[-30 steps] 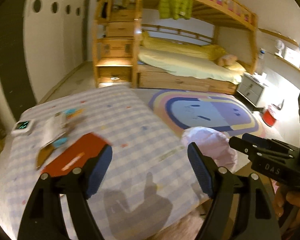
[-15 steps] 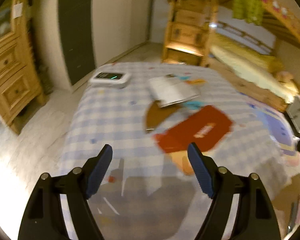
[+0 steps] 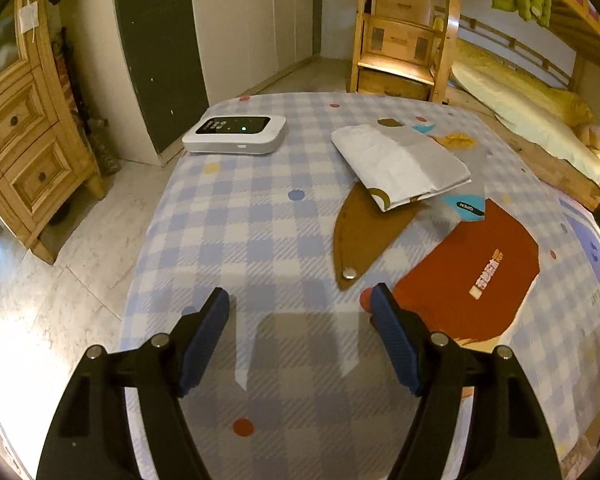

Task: Collect trash
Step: 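Move both grippers back to the mattress toward the red envelope, then grasp the red envelope by its edge with the right gripper, then lift the red envelope off the mattress with the right gripper, then grasp the white paper bag with the left gripper, then drop the white bag into the wastebasket with left gripper while right gripper drops the envelope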

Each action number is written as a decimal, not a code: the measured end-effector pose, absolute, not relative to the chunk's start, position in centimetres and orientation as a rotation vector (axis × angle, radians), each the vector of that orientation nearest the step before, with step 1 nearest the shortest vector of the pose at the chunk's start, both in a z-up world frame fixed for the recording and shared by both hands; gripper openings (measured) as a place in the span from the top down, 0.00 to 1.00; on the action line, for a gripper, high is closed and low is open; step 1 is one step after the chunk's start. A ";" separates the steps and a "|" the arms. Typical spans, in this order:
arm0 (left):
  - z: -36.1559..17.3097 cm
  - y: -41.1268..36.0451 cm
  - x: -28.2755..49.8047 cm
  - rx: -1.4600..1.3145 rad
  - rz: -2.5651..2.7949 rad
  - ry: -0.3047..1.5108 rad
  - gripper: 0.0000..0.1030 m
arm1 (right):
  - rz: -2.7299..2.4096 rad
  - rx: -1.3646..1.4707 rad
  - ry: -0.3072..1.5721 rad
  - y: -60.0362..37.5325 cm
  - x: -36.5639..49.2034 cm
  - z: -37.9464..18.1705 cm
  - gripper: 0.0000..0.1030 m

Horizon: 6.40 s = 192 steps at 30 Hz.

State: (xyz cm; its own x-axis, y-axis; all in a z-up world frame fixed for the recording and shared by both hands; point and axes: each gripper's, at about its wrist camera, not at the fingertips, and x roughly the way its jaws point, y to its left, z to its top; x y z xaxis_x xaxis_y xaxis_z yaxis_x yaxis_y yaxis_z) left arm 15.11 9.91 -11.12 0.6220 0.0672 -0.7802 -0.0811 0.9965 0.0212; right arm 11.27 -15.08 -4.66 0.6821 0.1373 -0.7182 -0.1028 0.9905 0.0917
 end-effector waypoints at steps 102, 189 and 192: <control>-7.6 6.3 11.0 -0.095 -0.146 0.823 0.28 | 0.241 0.080 0.744 -14.7 13.2 -2.3 1.00; -1.5 8.0 14.7 -0.143 -0.081 0.704 0.95 | 0.229 0.110 0.671 -16.4 13.2 -3.1 0.99; -0.3 5.9 13.0 -0.111 -0.138 0.689 0.95 | 0.219 0.125 0.661 -17.2 12.5 -2.8 0.99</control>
State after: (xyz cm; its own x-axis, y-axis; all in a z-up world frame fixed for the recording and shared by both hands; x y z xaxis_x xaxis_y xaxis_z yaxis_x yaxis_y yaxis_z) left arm 12.97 5.93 -0.30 0.7633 -0.1633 -0.6251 0.0898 0.9849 -0.1477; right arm 12.46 -17.16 -2.77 0.7674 0.2406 -0.5943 -0.1614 0.9696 0.1840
